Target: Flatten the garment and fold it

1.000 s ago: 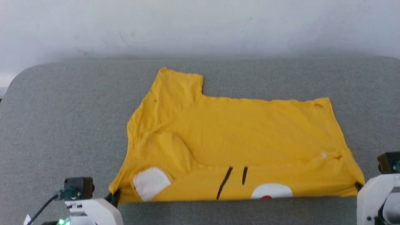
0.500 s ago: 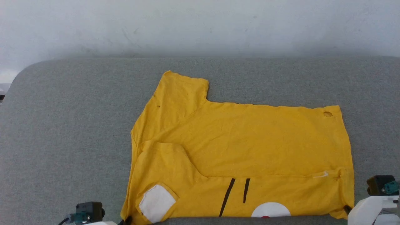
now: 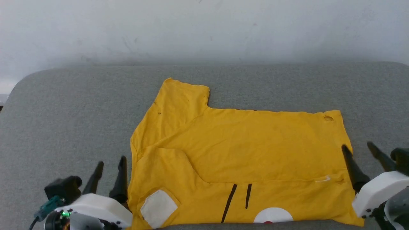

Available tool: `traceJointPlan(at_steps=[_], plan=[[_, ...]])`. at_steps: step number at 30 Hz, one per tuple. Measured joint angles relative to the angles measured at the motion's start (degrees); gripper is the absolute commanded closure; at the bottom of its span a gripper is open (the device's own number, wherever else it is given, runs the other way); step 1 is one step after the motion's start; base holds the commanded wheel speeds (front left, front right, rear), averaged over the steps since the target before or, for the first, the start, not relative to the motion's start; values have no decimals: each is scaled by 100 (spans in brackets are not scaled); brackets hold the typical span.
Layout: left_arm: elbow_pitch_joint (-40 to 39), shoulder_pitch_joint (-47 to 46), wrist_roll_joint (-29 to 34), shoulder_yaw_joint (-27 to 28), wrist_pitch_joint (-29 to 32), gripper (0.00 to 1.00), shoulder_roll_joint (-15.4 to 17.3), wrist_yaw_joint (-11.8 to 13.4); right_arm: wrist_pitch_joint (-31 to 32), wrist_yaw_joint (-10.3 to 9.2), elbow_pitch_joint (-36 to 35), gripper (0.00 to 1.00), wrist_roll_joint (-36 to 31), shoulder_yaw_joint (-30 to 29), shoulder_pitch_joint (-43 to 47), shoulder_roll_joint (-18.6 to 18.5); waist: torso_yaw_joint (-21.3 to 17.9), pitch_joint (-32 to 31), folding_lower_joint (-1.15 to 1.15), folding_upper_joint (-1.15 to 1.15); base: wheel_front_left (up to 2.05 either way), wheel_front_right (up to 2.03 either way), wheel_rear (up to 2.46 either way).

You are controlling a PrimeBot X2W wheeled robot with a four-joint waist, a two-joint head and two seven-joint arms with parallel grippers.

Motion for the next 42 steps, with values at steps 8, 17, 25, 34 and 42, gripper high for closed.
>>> traceJointPlan(at_steps=[8,17,25,34,42], plan=[[-124,-608,611,350,-769,0,-207,-371,-1750,0,-185,0,-341,92,-109,459,-199,105,0,0,0,0,0],[243,-1753,1372,399,-619,0,-134,-815,-2178,0,-125,0,-689,434,-240,567,-469,508,1,0,0,0,0],[1605,-3568,1675,-226,962,0,354,-1464,-2208,0,-69,0,-749,620,-517,612,-813,1013,2,0,0,0,0],[3166,-5370,1558,-722,3288,0,638,-2175,-2241,0,15,0,-728,902,-801,657,-1282,1589,1,0,0,0,0],[3798,-6246,1447,-794,4555,0,966,-2203,-2315,0,46,0,-711,1067,-948,699,-1688,2018,1,0,0,0,0]])
